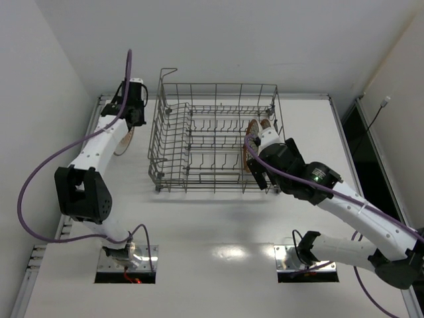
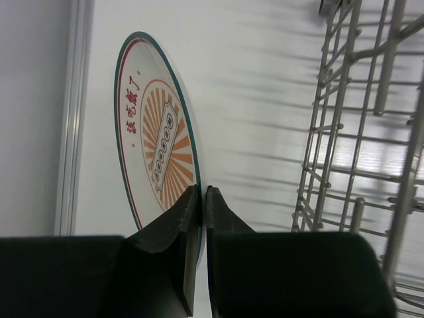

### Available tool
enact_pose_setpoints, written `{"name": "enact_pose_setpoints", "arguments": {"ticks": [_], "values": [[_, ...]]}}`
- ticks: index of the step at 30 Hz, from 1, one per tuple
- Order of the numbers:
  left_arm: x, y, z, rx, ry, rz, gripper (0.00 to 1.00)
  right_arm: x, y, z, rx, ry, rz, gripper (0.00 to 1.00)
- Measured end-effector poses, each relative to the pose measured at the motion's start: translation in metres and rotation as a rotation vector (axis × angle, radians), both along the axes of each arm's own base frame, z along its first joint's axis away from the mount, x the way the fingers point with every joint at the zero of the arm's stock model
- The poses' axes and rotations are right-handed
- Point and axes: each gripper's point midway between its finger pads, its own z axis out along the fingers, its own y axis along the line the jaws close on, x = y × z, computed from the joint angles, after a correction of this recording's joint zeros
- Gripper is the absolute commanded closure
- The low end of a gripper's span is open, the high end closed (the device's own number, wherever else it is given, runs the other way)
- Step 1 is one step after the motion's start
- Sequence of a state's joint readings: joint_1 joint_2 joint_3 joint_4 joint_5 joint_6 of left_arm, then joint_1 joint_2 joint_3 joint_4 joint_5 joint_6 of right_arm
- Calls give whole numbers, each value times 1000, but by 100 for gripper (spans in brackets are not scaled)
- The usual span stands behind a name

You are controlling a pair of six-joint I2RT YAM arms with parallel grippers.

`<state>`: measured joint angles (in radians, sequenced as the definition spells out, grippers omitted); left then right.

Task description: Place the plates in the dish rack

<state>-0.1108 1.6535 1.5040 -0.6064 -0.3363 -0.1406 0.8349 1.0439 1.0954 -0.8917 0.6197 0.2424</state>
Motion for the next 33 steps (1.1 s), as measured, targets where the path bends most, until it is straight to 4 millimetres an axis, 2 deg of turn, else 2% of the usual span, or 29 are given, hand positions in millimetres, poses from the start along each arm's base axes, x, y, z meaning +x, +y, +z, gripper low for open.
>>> {"name": "enact_pose_setpoints", "arguments": {"ticks": [5,8,16,19,21,25,30,33], "values": [[-4,1,43,-41,-90,39,100,0,0,-1,-4,4,1,1],[-4,-1,76,-99,-169,48,100,0,0,-1,-4,3,-1,1],[-9,-9,192,-218,-421,32,100,-1,-2,-3,-4,6,-17,1],[-12,-16,226,-265,-495,3,100,-2,-4,-5,-8,10,-28,1],[-14,-23,236,-302,-517,-23,100,-3,-6,-6,-11,12,-34,1],[-19,-48,242,-426,-516,-109,100,-5,-9,-7,-6,10,-47,1],[-29,-94,256,-629,-522,-254,100,-7,-12,-3,30,-4,-79,1],[-40,-131,269,-723,-531,-352,100,-10,-18,6,76,-38,-107,1]]}}
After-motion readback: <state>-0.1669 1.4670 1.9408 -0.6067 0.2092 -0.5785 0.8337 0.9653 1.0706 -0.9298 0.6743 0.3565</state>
